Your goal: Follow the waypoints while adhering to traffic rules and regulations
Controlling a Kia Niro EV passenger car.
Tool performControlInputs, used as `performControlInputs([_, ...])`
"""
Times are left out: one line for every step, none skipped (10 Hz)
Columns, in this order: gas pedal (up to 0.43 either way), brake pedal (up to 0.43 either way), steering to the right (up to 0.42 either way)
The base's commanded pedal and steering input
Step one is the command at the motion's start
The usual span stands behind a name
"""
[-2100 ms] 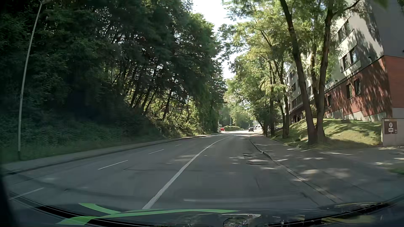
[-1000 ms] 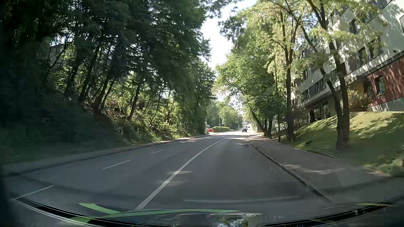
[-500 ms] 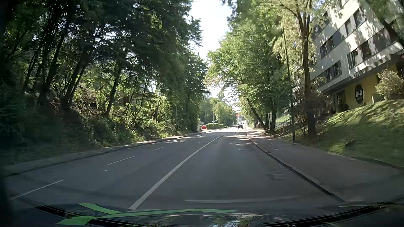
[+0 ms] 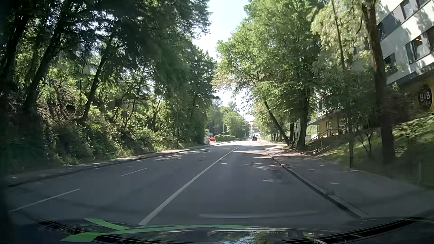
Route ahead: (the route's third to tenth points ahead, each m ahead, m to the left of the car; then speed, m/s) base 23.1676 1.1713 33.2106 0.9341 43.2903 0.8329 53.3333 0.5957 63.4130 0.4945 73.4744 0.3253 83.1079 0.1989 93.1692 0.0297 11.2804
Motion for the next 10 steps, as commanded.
performControlInputs([0.228, 0.000, 0.011])
performControlInputs([0.228, 0.000, 0.011])
performControlInputs([0.228, 0.000, 0.011])
performControlInputs([0.228, 0.000, 0.011])
performControlInputs([0.228, 0.000, 0.013])
performControlInputs([0.228, 0.000, 0.015])
performControlInputs([0.228, 0.000, 0.015])
performControlInputs([0.228, 0.000, 0.015])
performControlInputs([0.228, 0.000, 0.015])
performControlInputs([0.228, 0.000, 0.015])
